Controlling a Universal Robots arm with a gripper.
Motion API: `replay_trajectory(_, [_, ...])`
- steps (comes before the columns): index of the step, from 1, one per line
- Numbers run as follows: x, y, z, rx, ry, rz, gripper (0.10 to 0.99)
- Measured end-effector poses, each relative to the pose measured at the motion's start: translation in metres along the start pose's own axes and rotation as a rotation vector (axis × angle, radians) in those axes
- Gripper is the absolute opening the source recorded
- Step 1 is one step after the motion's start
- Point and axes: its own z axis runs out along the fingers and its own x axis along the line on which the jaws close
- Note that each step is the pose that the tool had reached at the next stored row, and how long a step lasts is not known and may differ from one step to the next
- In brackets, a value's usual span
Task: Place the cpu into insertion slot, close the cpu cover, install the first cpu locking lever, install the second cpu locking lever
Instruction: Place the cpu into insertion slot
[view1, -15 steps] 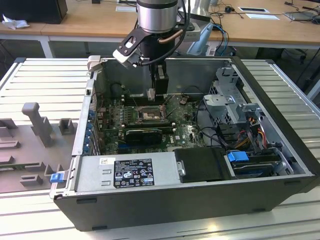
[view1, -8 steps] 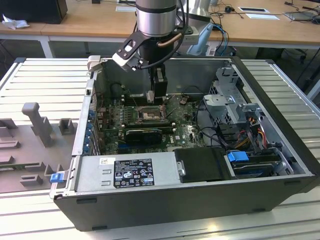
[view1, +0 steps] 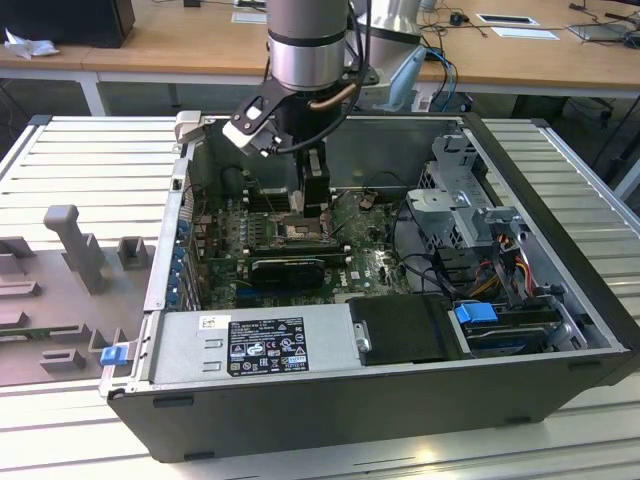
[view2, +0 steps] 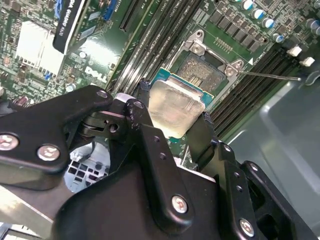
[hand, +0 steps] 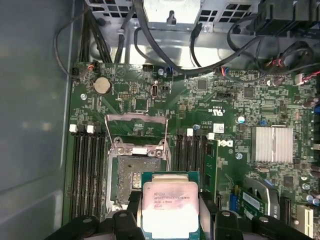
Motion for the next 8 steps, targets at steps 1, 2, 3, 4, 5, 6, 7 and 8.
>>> replay_trajectory(1, [0.0007, -0.0004, 0.0057, 0.000, 0.0000, 0.000, 0.541])
replay_trajectory(2, [0.0012, -0.0006, 0.0088, 0.000, -0.0002, 0.000, 0.541])
replay_trajectory(3, [0.0015, -0.0007, 0.0106, 0.000, -0.0001, 0.000, 0.541])
replay_trajectory(4, [0.0020, -0.0008, 0.0126, 0.000, 0.0000, 0.000, 0.541])
replay_trajectory(5, [0.0023, -0.0009, 0.0143, 0.000, -0.0001, 0.000, 0.541])
replay_trajectory(6, [0.0028, -0.0010, 0.0161, 0.000, 0.0000, 0.000, 0.541])
replay_trajectory(7, [0.0032, -0.0011, 0.0177, 0.000, -0.0001, 0.000, 0.541])
replay_trajectory(8, [0.0052, -0.0013, 0.0227, 0.000, -0.0003, 0.002, 0.541])
